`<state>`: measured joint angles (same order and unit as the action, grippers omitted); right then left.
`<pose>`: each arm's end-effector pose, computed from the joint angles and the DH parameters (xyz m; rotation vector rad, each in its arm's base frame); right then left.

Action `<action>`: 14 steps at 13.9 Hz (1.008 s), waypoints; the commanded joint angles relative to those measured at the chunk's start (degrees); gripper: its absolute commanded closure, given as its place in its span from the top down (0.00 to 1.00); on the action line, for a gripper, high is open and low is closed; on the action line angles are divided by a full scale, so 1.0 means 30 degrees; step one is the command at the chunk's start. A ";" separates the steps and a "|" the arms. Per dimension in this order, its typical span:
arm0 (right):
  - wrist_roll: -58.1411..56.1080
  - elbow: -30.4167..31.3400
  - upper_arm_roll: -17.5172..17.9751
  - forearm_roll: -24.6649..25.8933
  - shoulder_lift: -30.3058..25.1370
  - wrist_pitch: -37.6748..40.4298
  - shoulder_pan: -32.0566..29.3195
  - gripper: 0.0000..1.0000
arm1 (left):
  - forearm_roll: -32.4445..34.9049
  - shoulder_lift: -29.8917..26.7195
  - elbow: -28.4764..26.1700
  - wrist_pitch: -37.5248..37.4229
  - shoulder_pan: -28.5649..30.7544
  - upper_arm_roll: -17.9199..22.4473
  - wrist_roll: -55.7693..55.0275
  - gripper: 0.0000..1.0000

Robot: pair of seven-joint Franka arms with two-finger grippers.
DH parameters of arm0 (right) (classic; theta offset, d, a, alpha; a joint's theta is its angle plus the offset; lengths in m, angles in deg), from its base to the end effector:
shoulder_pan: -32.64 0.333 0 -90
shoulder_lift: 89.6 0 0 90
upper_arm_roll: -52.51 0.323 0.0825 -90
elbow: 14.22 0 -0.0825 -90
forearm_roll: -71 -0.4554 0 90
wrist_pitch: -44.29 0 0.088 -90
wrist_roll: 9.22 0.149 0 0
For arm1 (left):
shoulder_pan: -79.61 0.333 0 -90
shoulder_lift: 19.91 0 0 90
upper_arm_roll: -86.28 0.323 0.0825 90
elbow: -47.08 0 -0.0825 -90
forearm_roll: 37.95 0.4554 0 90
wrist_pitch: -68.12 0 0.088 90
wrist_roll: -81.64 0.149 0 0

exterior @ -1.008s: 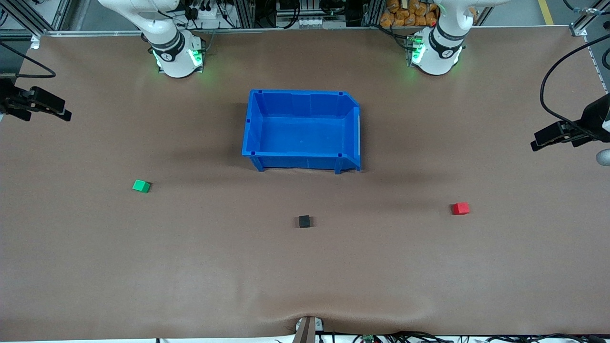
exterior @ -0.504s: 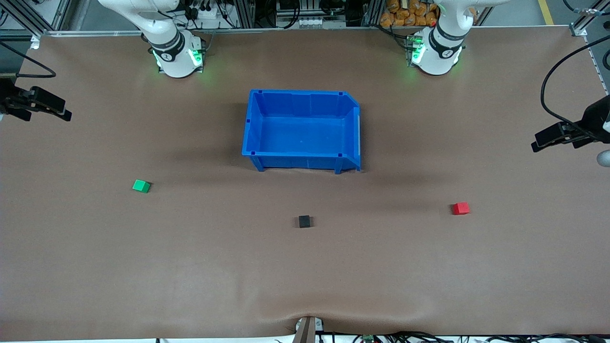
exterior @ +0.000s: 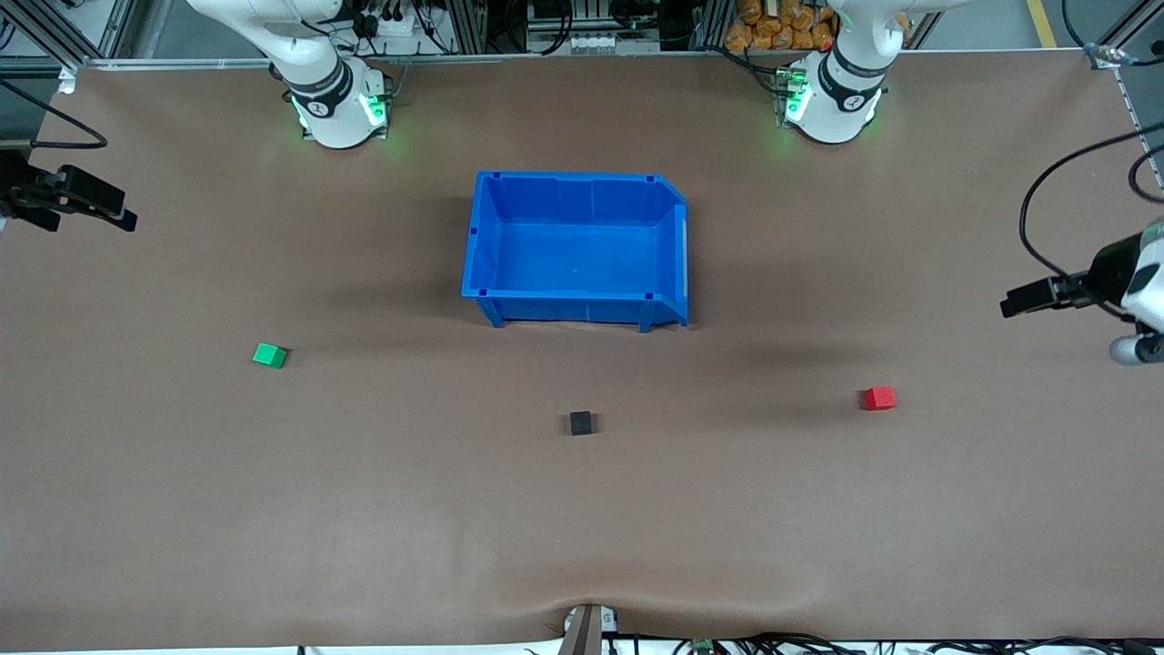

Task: Attach green and red cubes to black cube
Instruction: 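Reach the left gripper down to the red cube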

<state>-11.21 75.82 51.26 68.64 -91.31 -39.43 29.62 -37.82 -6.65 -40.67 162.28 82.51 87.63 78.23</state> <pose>0.6002 -0.0385 0.5986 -3.0926 0.0571 0.1208 0.6849 0.0501 0.4641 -3.1223 -0.2081 0.1873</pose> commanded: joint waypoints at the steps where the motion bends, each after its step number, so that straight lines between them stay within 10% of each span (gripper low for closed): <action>1: 0.0134 0.0220 0.0065 0.0143 -0.0018 -0.0044 0.0011 1.00 | 0.0102 0.1432 0.0718 -0.0183 -0.0030 -0.0069 0.0372 1.00; 14: 0.0134 0.0279 0.0065 0.0172 0.0890 -0.0571 0.0099 1.00 | -0.0367 0.7264 0.1919 0.3389 -0.1053 -0.0538 0.0402 1.00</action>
<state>-11.21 76.61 51.29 68.68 -89.25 -40.67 29.64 -38.15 13.25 -36.72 171.61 79.91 86.12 78.25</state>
